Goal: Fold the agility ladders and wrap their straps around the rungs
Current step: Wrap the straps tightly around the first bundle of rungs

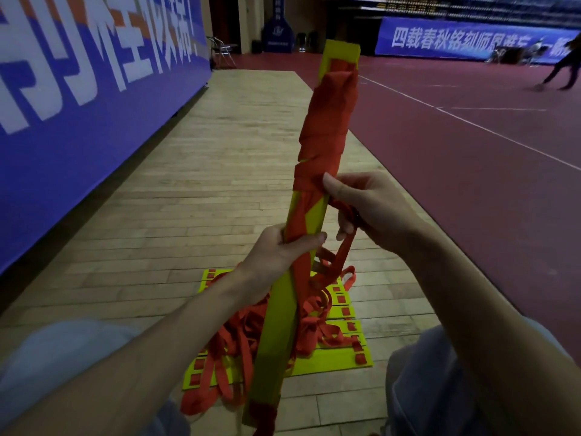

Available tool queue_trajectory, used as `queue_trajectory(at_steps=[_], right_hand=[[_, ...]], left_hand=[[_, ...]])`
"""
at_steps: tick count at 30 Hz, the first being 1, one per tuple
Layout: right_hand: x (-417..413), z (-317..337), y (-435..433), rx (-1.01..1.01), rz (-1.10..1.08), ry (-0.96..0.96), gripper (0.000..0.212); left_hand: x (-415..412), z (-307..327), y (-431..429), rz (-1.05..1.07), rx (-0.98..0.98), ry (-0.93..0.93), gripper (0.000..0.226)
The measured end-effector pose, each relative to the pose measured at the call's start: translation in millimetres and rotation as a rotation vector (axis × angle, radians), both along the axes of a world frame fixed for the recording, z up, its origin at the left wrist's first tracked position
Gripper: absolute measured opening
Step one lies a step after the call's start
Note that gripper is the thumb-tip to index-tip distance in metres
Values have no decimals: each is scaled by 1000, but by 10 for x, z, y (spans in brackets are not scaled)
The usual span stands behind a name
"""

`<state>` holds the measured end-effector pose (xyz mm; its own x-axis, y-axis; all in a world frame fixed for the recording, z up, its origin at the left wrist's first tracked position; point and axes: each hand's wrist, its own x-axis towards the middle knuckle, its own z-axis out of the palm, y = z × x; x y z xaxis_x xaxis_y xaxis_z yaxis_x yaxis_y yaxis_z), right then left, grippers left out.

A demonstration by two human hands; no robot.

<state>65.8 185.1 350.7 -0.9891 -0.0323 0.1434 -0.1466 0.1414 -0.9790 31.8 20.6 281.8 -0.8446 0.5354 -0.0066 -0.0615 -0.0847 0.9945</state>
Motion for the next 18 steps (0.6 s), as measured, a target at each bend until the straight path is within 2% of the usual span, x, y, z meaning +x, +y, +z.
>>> queue_trajectory(at_steps=[3,7,10,15,18], right_hand=[[-23,-24,78,236,-64,-11,40],[-58,-75,104,552,-77,66,17],[-98,-127,110,768,-73,58,21],[-129,-150,108,824,-132,65,27],[-118,-117,80,711,-188,35,29]], left_hand=[[-31,-4,-17,10,-43,79,11],[-52,-15,-18,56,-70,103,10],[-67,-38,-16,78,-88,97,11],[-72,20,-14,63,-54,60,26],[-68,55,-12,43,-48,72,30]])
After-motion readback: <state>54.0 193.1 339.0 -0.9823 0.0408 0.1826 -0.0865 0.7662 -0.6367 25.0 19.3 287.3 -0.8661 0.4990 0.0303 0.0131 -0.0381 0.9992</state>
